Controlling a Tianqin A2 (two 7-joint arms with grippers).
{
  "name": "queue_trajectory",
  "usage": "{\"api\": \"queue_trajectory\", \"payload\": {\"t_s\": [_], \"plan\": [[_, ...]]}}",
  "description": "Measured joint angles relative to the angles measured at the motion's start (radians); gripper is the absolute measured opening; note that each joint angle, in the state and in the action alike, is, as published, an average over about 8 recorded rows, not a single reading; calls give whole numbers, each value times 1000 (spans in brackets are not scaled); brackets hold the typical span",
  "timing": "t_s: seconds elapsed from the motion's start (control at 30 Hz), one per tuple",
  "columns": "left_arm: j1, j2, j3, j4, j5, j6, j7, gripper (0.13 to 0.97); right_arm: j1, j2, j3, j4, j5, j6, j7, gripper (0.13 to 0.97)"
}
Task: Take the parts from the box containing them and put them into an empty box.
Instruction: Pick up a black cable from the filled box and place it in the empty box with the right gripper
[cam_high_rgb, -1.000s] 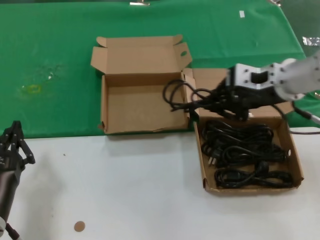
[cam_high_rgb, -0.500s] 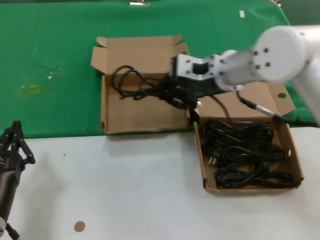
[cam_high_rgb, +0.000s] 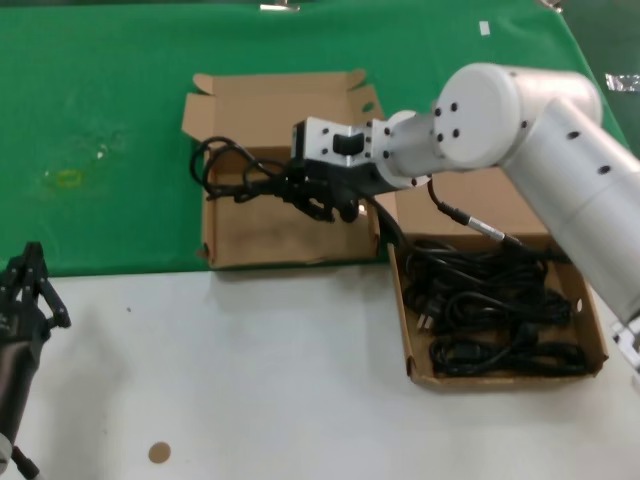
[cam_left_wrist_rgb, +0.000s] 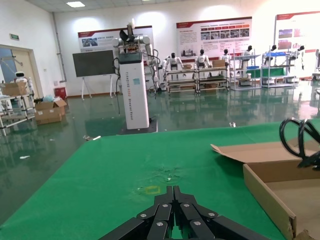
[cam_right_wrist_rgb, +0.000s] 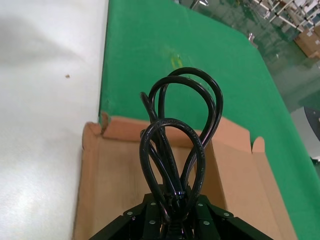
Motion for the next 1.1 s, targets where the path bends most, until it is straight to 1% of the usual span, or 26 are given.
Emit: {"api": "queue_trajectory", "payload": {"t_s": [0.2,0.43,0.87,1.1], "plan": [[0,0,0,0,0,0,0,152,34,-45,-3,-141,15,52,-64,219],[0,0,0,0,0,0,0,152,71,-85,-7,-262,30,94,-121,219],[0,0,0,0,0,0,0,152,118,-126,-21,-391,44,143,-193,219],[0,0,0,0,0,0,0,152,142,-139,-25,-448,54,161,-229,253]]}}
